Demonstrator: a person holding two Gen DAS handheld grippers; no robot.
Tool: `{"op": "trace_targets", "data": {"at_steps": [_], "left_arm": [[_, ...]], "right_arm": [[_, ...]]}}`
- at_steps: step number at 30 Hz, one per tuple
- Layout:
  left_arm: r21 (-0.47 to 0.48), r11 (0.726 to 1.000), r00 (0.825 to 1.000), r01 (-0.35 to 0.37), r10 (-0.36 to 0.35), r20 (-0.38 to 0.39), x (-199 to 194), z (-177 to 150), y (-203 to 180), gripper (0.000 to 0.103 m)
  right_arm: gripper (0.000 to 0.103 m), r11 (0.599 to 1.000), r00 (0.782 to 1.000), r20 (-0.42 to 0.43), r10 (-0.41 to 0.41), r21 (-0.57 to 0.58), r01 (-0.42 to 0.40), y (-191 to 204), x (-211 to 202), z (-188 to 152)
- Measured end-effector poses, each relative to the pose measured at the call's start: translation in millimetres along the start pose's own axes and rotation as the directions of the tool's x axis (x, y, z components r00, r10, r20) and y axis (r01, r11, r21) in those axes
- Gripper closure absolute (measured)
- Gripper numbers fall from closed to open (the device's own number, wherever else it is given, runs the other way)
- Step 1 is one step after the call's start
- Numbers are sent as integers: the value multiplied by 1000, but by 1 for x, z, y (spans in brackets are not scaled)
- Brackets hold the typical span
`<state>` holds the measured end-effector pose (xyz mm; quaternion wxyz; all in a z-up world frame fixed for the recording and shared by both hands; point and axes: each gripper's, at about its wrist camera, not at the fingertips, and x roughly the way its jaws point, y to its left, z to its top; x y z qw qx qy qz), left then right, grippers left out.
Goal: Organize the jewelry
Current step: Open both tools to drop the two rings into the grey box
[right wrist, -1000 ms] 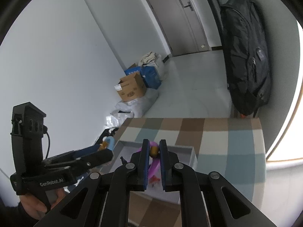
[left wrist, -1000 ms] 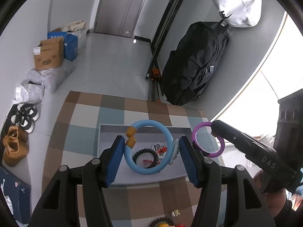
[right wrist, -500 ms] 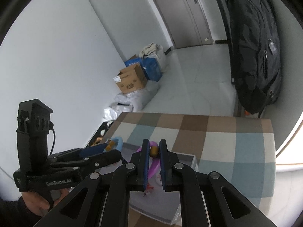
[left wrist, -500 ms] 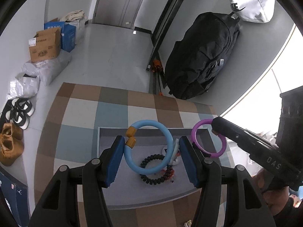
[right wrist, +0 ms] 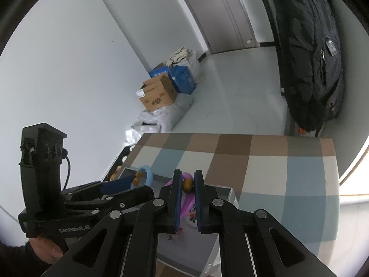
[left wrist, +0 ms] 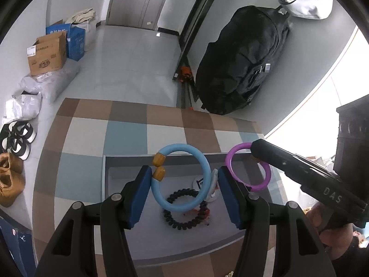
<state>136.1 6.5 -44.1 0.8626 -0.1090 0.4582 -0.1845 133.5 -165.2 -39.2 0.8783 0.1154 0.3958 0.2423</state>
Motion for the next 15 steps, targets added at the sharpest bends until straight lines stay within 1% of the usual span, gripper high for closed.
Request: {"op": "trace_targets", "data": {"at_steps": [2, 5, 6, 7, 8, 9, 10, 12, 14, 15], "left_arm": [[-8, 1000, 1000, 21, -21, 7, -2, 0, 0, 49], [-31, 998, 998, 55, -55, 7, -3, 1, 3, 48], [-42, 997, 998, 66, -66, 0, -4, 2, 5, 47], [-49, 996, 997, 76, -76, 0, -4, 2, 5, 42], [-60, 994, 996, 93, -93, 4, -5, 2, 7, 38], [-67, 993, 995, 97, -97, 9, -5, 2, 8, 31], [-74, 992, 995, 102, -101, 21, -8, 2, 8, 27], [-70, 992, 994, 102, -100, 32, -10, 2, 7, 26], [-57, 996, 997, 73, -72, 29, -9, 2, 5, 26], [-54, 997, 998, 64, -62, 29, -9, 2, 4, 26]], "right_arm": [[91, 1000, 1000, -1, 3, 11, -3, -2, 0, 0], [90, 999, 1000, 5, 10, 32, -11, -6, -3, -1], [90, 999, 1000, 7, 14, 37, -14, -7, -4, -1], [89, 999, 1000, 9, 15, 39, -15, -7, -5, -1], [83, 999, 1000, 14, 14, 41, -14, -8, -6, -1], [75, 999, 1000, 19, 15, 43, -16, -8, -7, -1], [72, 999, 1000, 23, 17, 45, -18, -8, -8, -1], [61, 999, 999, 35, 17, 44, -18, -8, -9, -2], [57, 999, 999, 39, 16, 40, -18, -7, -9, -2], [52, 999, 999, 39, 17, 40, -18, -7, -9, -3]]}}
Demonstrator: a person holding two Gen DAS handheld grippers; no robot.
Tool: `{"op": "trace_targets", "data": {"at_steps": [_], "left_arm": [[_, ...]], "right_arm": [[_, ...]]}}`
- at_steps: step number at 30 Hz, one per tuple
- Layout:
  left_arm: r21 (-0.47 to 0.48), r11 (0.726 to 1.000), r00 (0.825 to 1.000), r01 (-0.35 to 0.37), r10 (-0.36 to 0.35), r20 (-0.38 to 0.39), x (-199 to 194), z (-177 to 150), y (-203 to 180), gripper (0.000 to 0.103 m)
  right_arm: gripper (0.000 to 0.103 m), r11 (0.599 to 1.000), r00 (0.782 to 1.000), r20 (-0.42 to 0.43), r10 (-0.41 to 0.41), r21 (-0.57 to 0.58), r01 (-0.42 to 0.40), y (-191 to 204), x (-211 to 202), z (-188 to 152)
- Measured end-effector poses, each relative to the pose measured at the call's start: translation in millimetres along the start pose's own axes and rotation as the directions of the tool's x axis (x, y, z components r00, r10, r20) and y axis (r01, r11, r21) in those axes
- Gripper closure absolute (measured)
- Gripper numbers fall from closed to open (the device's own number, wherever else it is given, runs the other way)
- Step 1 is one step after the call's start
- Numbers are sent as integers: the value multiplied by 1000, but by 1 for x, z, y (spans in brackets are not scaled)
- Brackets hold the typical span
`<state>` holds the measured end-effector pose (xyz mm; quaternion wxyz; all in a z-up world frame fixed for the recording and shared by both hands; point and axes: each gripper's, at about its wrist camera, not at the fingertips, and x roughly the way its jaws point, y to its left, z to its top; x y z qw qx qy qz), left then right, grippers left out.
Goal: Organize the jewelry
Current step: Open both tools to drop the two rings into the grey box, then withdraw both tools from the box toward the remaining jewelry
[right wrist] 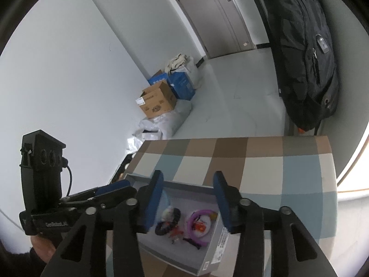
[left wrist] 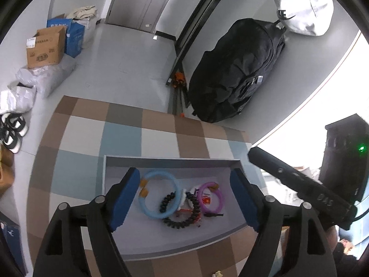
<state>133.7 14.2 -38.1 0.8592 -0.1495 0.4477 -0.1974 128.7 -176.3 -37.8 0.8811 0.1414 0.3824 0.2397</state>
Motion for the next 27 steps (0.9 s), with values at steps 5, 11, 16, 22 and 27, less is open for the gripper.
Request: {"op": "trace_targets", "data": {"at_steps": [5, 11, 16, 22, 27], "left_arm": [[12, 999, 999, -46, 46, 4, 1, -2, -1, 26], [57, 991, 992, -125, 123, 38, -5, -6, -6, 26], [71, 983, 985, -170, 166, 52, -11, -11, -10, 26], [76, 975, 976, -209, 203, 82, -22, -21, -15, 25], [73, 969, 968, -237, 229, 104, -30, -30, -20, 19]], "right_arm": [[35, 1000, 1000, 2, 0, -8, 0, 1, -1, -2], [20, 1000, 1000, 6, 9, -26, -9, 5, -6, -5], [8, 999, 1000, 17, 5, -32, -4, 8, -11, -10], [0, 999, 999, 39, -11, -44, 13, 11, -23, -19], [0, 997, 998, 50, -32, -65, 35, 16, -35, -30]]}}
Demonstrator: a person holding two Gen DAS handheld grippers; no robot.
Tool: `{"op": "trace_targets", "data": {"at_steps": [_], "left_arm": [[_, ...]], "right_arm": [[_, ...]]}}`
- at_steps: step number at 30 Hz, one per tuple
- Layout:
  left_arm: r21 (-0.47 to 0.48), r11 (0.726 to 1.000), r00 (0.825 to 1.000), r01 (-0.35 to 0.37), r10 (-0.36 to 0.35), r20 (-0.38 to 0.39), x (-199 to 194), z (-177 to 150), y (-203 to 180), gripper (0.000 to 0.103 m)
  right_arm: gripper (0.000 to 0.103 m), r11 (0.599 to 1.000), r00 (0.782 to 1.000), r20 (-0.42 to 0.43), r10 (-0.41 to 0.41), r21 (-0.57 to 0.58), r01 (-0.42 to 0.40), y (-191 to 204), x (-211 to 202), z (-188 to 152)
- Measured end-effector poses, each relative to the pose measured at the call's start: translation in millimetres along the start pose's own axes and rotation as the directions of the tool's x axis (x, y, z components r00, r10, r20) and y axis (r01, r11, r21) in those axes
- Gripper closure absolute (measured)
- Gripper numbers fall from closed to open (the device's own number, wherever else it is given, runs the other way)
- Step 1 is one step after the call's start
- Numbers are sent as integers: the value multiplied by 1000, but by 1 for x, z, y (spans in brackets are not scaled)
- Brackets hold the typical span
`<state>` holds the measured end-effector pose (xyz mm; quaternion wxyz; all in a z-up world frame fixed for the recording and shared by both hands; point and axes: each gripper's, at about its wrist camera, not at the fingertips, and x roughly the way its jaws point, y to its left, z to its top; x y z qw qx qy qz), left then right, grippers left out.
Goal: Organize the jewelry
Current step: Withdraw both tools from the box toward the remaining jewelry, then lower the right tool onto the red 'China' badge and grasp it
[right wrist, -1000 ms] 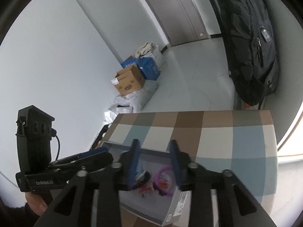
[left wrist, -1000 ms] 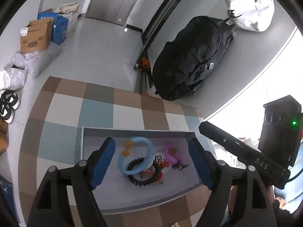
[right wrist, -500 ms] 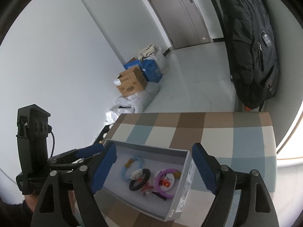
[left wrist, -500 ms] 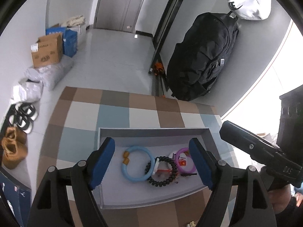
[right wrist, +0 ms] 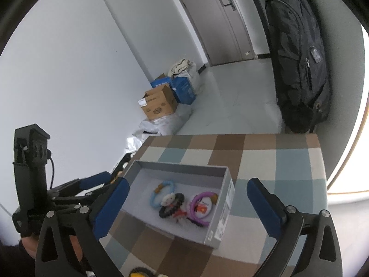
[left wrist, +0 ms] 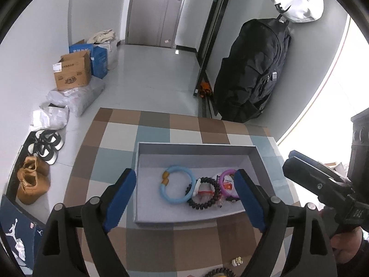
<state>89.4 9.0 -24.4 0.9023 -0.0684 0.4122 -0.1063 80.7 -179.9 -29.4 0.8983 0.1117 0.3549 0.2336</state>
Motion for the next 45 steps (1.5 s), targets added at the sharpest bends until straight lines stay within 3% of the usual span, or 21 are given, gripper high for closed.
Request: {"op": "trace_targets", "data": {"at_steps": [4, 13, 26, 31, 40, 43, 45], "left_arm": [[-6, 1000, 999, -11, 11, 44, -13, -7, -2, 19], [-27, 1000, 999, -16, 18, 45, -29, -23, -4, 13], [-107, 994, 999, -13, 10, -34, -33, -48, 8, 13], [-119, 992, 998, -31, 24, -59, -31, -53, 11, 13], [-109, 994, 997, -31, 23, -71, -35, -62, 11, 13], [-105, 994, 997, -31, 22, -80, -34, -65, 11, 13], [-105, 994, 996, -35, 26, -86, -33, -66, 11, 13]], "right_arm": [[0, 1000, 1000, 9, -18, -11, 18, 3, -10, -6], [0, 998, 999, 14, -47, -30, 48, 8, -36, -29], [0, 1000, 993, -115, -9, -1, 9, 21, -53, -84], [0, 998, 985, -171, 29, -52, -38, 35, -52, -100], [3, 983, 963, -269, 3, -175, -52, 62, -40, -130], [8, 972, 957, -288, -36, -232, -34, 68, -32, -136], [16, 968, 951, -304, -49, -251, -30, 70, -26, -140]]}}
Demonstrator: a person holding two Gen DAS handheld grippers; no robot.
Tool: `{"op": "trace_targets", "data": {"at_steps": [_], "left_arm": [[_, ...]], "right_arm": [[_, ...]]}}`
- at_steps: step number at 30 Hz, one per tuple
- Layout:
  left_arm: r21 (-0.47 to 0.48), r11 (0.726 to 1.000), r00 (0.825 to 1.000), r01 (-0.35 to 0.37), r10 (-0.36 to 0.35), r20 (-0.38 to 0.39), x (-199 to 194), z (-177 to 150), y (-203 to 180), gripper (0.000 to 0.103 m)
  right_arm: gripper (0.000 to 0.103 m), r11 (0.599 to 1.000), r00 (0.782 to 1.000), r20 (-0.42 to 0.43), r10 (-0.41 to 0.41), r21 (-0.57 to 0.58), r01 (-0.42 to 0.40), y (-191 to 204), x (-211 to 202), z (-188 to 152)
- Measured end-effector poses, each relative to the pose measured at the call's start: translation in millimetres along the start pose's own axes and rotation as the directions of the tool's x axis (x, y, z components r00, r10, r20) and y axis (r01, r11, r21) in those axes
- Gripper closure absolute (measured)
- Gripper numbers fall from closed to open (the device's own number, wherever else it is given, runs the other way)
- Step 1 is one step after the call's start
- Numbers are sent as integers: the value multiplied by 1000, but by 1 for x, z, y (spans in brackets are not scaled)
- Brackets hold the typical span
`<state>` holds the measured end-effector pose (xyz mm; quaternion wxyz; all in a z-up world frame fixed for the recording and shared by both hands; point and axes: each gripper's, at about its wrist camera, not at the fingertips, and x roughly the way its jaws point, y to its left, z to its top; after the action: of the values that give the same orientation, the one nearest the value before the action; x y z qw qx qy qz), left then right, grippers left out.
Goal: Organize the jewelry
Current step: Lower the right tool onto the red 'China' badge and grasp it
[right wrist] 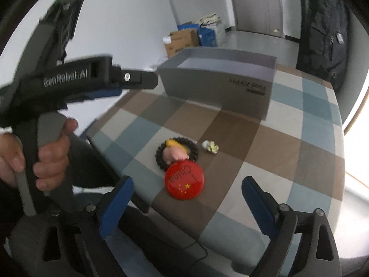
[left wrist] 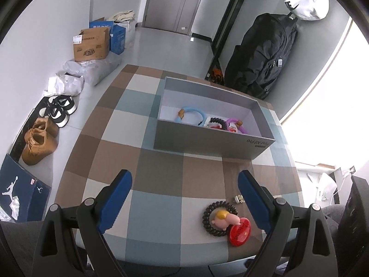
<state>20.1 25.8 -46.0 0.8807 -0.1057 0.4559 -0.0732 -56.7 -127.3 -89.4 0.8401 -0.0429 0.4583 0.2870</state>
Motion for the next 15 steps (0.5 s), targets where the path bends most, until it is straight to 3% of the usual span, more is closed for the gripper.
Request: {"op": "trace_targets", "data": {"at_steps": [3, 10, 15], "left_arm": [[-3, 1000, 1000, 4, -4, -8, 1, 0, 1, 13], [-20, 1000, 1000, 14, -14, -10, 0, 0, 7, 13], [-26, 999, 1000, 27, -28, -13, 0, 0, 8, 13]], "right_arm": [[26, 1000, 999, -22, -24, -19, 23, 3, 9, -1], [36, 996, 998, -19, -59, -72, 58, 13, 16, -2], [51, 983, 993, -23, -116, -149, 111, 25, 24, -5]]}}
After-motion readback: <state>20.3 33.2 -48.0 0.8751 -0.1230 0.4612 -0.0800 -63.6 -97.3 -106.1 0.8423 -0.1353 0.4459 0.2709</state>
